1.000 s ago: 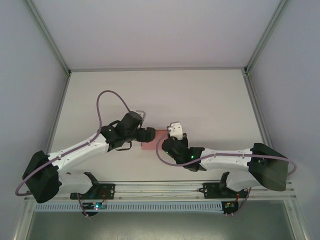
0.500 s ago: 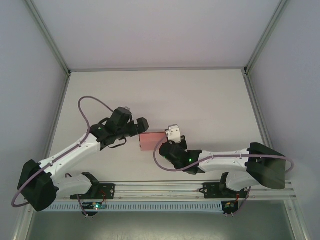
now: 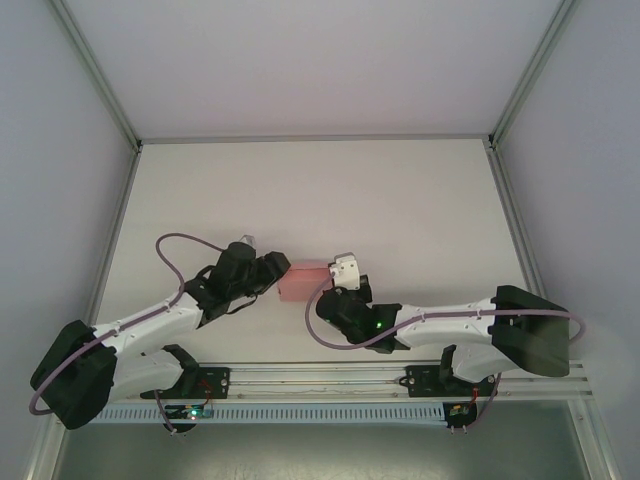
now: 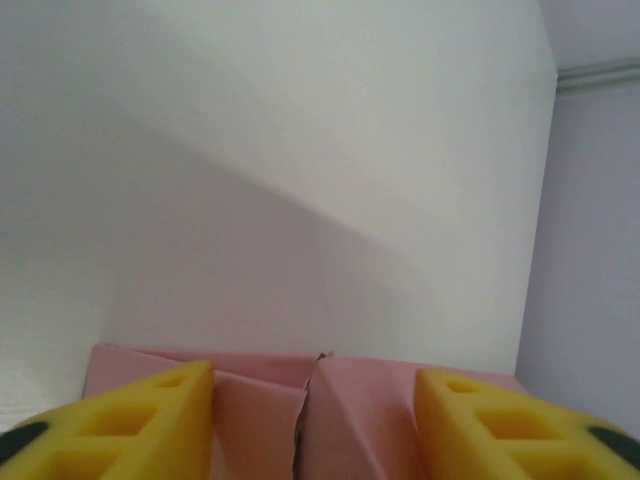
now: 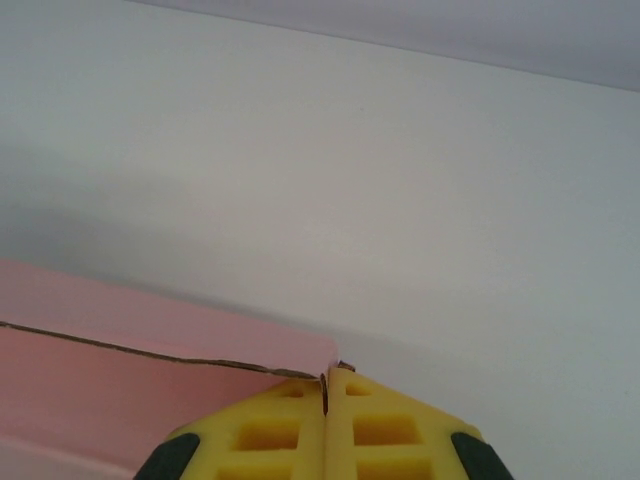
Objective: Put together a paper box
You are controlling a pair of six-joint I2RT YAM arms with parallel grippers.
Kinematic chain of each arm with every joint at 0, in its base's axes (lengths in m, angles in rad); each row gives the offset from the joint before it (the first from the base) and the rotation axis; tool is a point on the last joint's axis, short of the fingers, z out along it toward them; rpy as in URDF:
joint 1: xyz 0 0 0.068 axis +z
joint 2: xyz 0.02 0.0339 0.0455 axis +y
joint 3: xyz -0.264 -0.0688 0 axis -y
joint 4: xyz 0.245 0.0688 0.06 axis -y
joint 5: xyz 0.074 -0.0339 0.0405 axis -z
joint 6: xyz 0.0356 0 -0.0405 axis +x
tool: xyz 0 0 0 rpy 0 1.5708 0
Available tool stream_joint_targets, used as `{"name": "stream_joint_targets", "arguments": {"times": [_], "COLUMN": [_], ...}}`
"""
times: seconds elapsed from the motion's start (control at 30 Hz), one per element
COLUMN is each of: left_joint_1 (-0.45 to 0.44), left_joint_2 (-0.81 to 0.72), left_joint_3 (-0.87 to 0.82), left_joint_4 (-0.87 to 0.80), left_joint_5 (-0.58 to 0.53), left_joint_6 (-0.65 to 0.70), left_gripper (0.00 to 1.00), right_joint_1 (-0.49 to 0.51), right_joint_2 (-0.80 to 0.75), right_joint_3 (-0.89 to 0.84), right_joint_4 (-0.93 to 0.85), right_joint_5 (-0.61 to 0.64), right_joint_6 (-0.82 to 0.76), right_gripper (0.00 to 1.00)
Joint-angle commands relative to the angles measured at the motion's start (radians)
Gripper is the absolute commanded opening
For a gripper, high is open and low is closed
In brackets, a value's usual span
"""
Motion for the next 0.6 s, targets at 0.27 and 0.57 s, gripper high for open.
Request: {"name": "stream_joint_targets", "arguments": {"times": [0.27, 0.57], "left_joint_1": [-0.037, -0.123], "left_joint_2": [0.084, 0.06], "left_joint_3": [-0.055, -0.091], "left_joint_4": [0.019, 0.061], "left_joint_5": [-0.042, -0.164], "left_joint_6": [0.064, 0.148], "left_gripper": [0.39, 0.34], "right_joint_1": [-0.001, -0.076], "right_joint_2": [-0.152, -0.19], "right_joint_3": [-0.052, -0.053], "right_joint_4": [0.024, 0.059], "right_joint_5": [-0.093, -0.208], "right_joint_6": [0.062, 0.128], "right_gripper": [0.38, 0.66]}}
